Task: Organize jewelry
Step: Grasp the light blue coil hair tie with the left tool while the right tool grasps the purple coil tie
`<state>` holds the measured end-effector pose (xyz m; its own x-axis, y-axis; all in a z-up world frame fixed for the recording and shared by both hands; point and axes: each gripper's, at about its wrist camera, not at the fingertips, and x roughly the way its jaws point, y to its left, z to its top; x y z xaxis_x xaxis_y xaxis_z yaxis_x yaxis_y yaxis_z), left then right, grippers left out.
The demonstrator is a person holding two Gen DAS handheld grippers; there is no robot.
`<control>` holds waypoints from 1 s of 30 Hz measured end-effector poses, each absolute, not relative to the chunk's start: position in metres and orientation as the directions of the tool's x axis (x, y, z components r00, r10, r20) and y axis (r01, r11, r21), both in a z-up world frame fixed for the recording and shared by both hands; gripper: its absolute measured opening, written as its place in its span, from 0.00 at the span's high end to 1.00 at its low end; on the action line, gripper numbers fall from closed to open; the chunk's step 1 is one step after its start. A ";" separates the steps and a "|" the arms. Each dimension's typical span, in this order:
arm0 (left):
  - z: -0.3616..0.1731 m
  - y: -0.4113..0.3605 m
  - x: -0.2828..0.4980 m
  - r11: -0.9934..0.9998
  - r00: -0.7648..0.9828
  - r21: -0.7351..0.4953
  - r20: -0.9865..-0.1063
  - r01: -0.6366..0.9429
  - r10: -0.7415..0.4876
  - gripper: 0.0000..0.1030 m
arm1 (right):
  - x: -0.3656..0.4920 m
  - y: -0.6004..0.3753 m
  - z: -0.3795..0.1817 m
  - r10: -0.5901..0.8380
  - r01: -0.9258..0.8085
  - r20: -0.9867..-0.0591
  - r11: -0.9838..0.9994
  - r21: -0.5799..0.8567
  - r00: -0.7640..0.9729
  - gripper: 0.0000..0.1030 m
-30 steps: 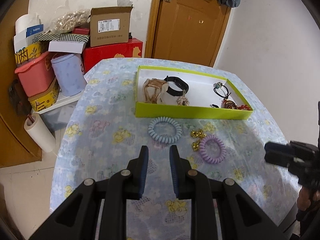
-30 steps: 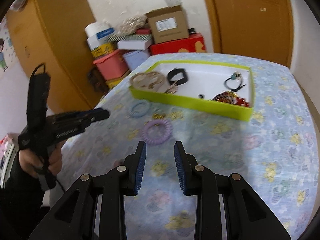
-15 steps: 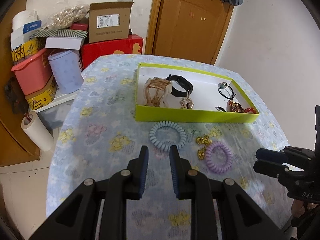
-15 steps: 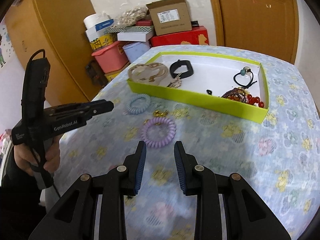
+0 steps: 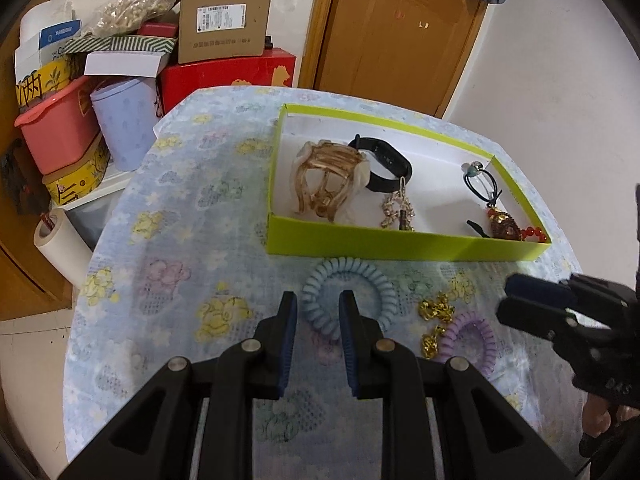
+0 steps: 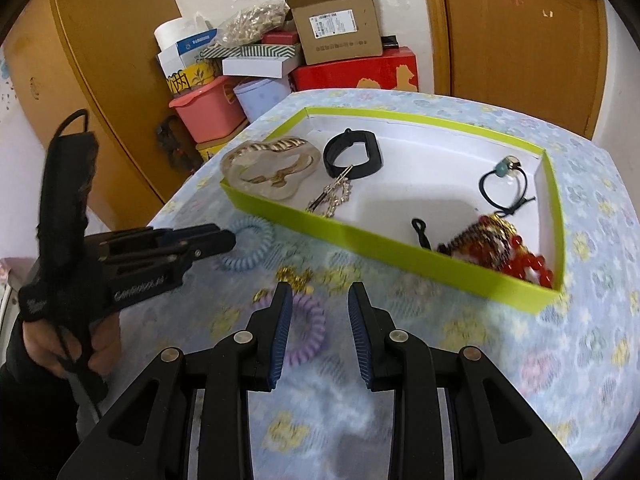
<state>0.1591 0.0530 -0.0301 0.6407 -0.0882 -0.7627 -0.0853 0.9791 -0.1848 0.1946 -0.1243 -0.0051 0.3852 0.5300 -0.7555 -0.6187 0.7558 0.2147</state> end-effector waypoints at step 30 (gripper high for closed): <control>-0.028 0.057 0.143 0.990 0.669 -0.120 -0.742 -0.076 -0.039 0.91 | 0.197 -0.109 -0.014 0.520 -0.675 -0.783 0.715 0.182 0.341 0.71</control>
<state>0.1430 0.0570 -0.0278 0.6695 -0.0388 -0.7418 -0.0761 0.9898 -0.1205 0.1965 -0.1088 -0.0139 0.3408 0.5204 -0.7830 -0.6747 0.7154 0.1818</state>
